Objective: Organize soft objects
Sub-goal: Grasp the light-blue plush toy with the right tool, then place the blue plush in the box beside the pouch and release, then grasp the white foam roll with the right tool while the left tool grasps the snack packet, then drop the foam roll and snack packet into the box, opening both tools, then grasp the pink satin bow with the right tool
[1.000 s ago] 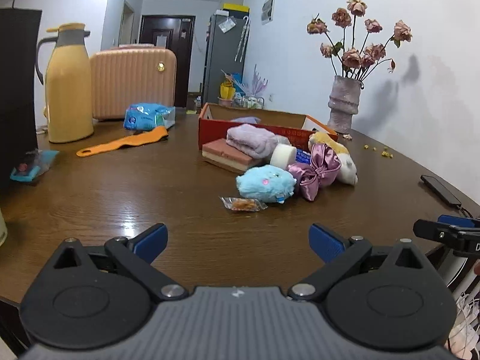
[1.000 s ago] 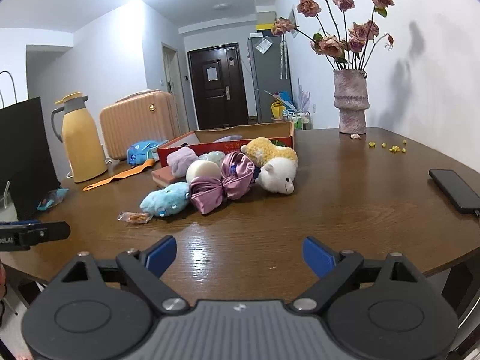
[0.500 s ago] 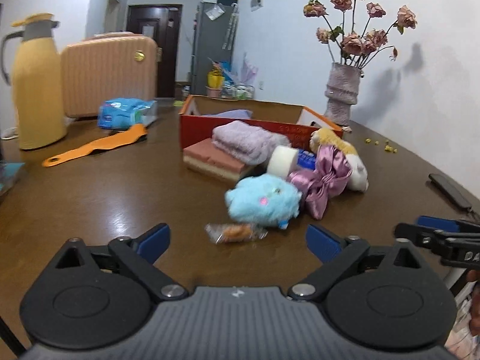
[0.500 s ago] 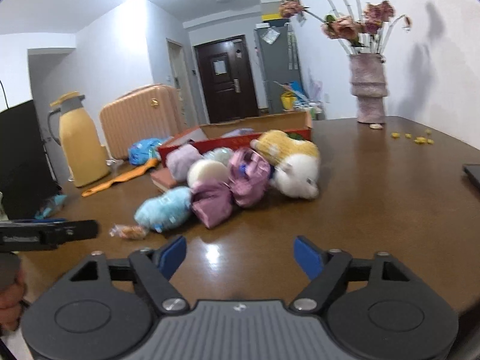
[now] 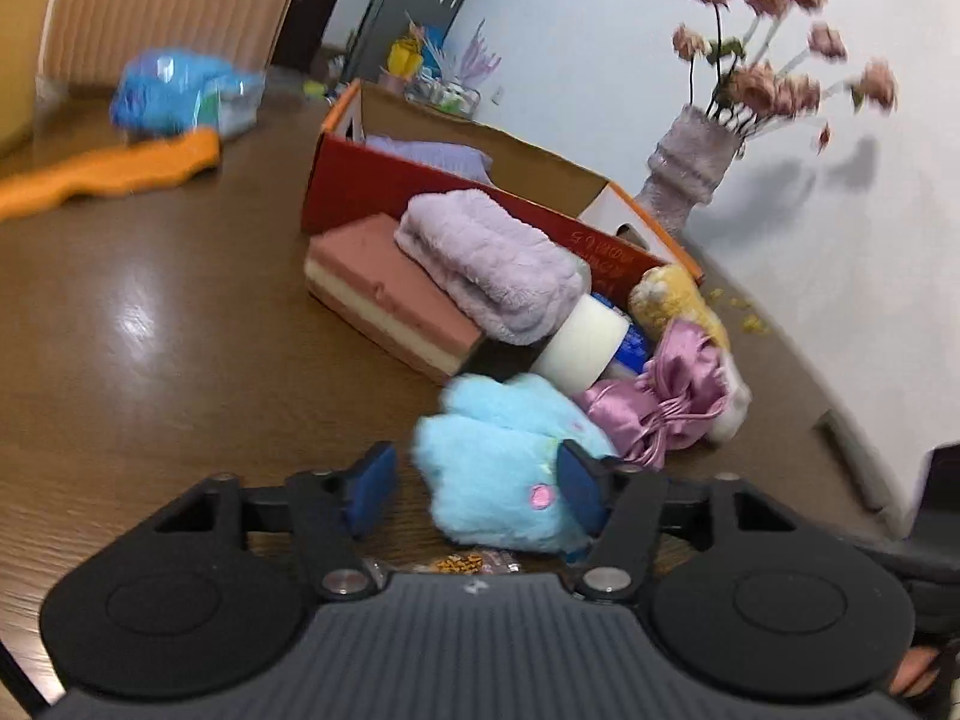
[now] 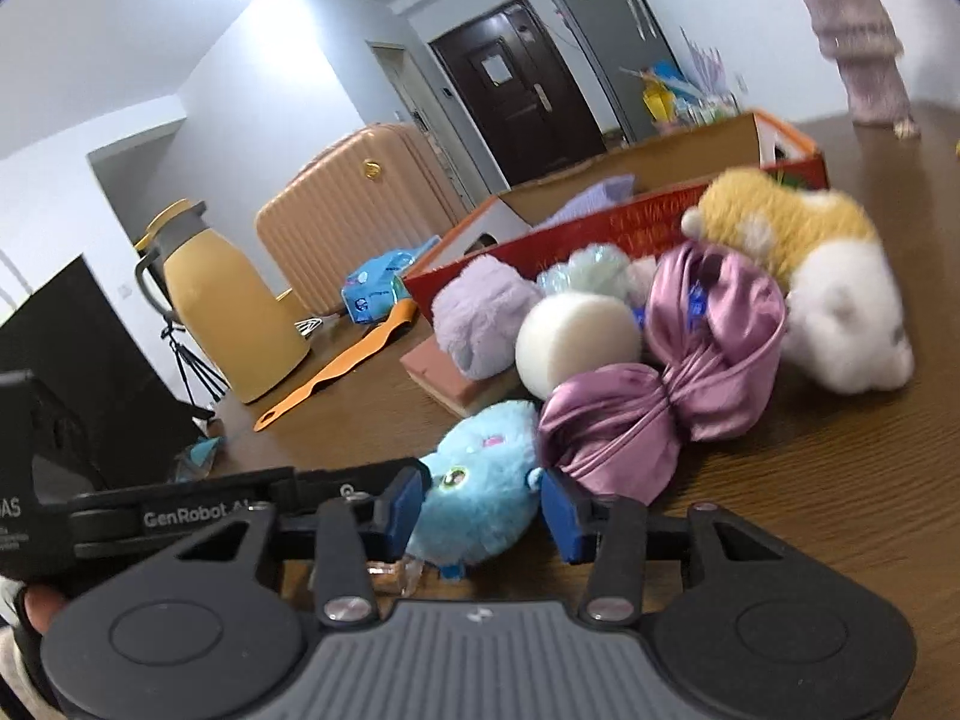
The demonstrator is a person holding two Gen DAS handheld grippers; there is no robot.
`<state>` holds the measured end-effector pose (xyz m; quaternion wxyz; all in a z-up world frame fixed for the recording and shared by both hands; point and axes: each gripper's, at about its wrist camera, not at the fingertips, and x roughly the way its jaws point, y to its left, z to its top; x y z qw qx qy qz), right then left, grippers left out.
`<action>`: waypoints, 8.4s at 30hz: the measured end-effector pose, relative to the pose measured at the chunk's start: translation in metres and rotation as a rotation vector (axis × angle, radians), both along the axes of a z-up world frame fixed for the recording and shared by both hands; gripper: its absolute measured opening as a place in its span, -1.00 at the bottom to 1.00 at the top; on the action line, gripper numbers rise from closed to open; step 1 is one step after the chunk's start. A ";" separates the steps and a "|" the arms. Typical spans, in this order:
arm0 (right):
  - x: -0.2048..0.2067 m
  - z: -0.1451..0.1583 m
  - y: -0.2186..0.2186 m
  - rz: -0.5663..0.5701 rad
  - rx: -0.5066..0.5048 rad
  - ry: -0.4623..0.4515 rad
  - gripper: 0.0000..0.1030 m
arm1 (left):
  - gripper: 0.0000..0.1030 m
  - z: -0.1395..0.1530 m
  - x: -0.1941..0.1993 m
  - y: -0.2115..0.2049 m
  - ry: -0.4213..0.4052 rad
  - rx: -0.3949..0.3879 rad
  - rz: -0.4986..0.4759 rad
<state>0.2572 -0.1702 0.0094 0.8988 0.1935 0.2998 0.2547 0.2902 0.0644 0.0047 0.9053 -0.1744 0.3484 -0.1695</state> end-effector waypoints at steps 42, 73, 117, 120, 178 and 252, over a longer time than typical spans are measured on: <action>-0.023 -0.014 -0.027 -0.039 0.138 0.093 -0.22 | -0.34 -0.001 -0.038 -0.005 0.084 -0.126 0.023; 0.360 0.047 -0.061 -0.167 -0.149 0.174 -0.47 | -0.32 0.030 0.348 -0.093 0.205 -0.073 -0.102; -0.053 0.037 -0.078 -0.160 -0.338 -0.176 0.59 | 0.79 0.035 -0.108 -0.015 -0.185 0.166 0.163; -0.062 0.035 -0.084 -0.190 -0.313 -0.174 0.62 | 0.82 0.027 -0.114 -0.023 -0.176 0.165 0.130; -0.030 0.064 -0.026 -0.083 -0.153 -0.345 -0.33 | -0.59 0.044 -0.088 -0.068 -0.215 0.304 0.097; -0.147 0.038 -0.129 -0.235 -0.270 -0.138 0.65 | 0.76 0.035 -0.100 -0.116 -0.242 0.296 -0.069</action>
